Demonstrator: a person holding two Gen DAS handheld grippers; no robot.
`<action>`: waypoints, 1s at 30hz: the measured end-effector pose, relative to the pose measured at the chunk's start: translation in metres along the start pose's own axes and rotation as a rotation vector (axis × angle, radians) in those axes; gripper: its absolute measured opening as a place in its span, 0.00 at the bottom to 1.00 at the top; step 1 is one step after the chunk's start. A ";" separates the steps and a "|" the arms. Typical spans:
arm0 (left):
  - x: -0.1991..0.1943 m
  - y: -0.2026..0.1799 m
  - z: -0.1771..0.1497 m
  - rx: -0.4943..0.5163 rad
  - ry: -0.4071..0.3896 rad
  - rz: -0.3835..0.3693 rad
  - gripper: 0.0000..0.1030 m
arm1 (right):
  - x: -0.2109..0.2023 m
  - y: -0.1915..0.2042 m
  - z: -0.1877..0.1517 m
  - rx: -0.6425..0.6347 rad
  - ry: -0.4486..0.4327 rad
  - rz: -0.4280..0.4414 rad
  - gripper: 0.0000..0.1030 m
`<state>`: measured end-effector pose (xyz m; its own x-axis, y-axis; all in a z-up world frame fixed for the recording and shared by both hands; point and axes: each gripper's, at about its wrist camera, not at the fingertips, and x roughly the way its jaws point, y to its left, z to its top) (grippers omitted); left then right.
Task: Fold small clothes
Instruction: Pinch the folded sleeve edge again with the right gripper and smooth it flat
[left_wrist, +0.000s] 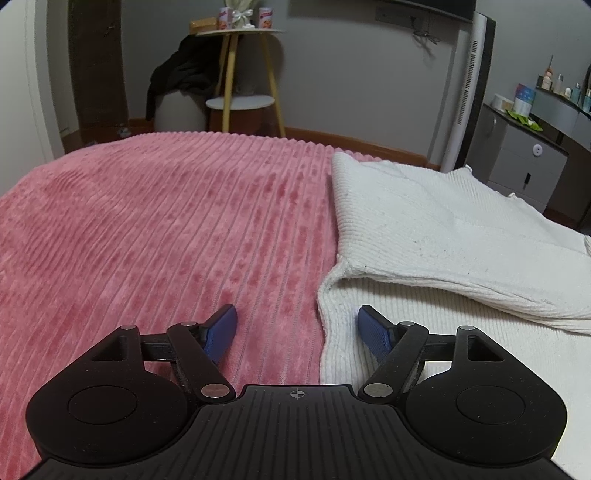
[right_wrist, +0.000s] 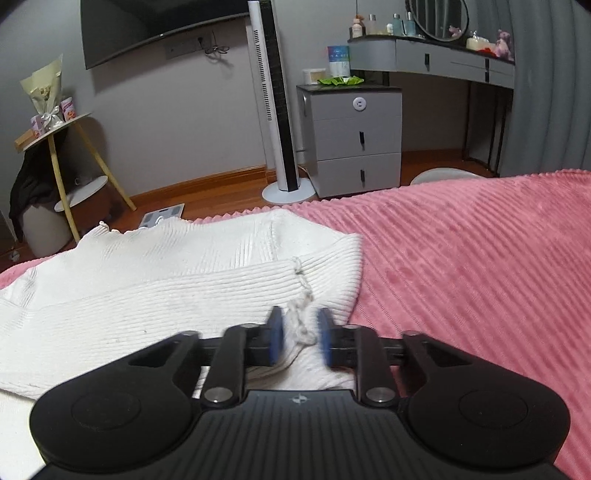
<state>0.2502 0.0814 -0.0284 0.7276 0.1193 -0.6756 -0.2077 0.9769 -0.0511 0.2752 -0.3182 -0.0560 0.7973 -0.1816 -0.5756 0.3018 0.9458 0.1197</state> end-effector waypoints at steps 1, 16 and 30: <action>0.000 0.000 0.000 -0.002 -0.001 -0.001 0.76 | -0.002 0.001 0.000 -0.014 -0.010 -0.003 0.14; 0.000 0.001 0.001 -0.007 0.001 -0.005 0.76 | -0.003 0.012 0.000 -0.109 -0.049 -0.051 0.20; 0.002 -0.004 -0.001 0.024 -0.006 0.017 0.79 | 0.016 0.030 -0.011 -0.280 -0.007 -0.198 0.07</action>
<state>0.2517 0.0777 -0.0307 0.7278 0.1366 -0.6721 -0.2043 0.9787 -0.0223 0.2909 -0.2900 -0.0708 0.7418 -0.3696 -0.5595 0.2963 0.9292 -0.2211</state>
